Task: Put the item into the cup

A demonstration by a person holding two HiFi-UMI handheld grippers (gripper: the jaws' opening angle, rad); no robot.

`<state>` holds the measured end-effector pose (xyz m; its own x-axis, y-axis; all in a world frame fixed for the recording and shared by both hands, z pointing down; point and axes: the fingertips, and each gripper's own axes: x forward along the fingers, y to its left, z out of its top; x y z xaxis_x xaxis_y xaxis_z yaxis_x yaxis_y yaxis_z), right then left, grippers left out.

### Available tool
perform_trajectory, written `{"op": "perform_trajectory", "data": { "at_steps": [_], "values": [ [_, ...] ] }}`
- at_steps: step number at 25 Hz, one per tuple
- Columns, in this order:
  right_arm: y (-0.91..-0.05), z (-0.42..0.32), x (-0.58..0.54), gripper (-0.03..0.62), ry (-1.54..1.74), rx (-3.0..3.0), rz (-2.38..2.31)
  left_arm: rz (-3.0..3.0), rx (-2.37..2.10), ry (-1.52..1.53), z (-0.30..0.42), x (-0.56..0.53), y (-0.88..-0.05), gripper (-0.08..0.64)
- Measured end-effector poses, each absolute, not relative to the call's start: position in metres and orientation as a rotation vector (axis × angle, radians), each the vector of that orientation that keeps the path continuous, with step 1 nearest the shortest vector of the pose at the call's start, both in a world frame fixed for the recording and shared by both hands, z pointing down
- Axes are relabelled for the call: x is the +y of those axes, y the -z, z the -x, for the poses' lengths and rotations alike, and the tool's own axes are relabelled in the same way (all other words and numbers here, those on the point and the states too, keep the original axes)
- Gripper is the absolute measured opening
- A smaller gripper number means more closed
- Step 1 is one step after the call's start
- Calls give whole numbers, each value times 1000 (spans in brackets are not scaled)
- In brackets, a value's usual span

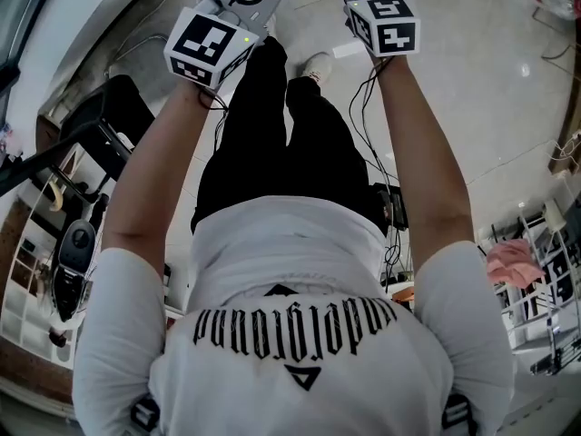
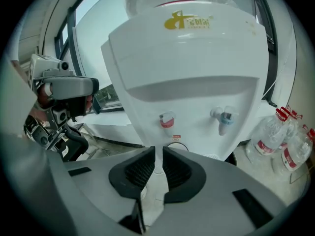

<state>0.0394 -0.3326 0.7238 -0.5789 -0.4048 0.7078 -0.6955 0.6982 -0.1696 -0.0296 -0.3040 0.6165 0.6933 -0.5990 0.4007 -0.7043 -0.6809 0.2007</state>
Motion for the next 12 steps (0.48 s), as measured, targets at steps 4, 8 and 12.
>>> {"op": "perform_trajectory", "data": {
  "at_steps": [4, 8, 12],
  "values": [
    [-689, -36, -324, 35, -562, -2293, -846, -2565, -1047, -411, 37, -304, -594, 15],
    [-647, -29, -312, 25, -526, -2327, -839, -2565, -1063, -398, 47, -296, -568, 15],
    [-605, -19, -302, 15, -519, -2369, -806, -2569, -1081, -364, 52, -290, -539, 15]
  ]
}}
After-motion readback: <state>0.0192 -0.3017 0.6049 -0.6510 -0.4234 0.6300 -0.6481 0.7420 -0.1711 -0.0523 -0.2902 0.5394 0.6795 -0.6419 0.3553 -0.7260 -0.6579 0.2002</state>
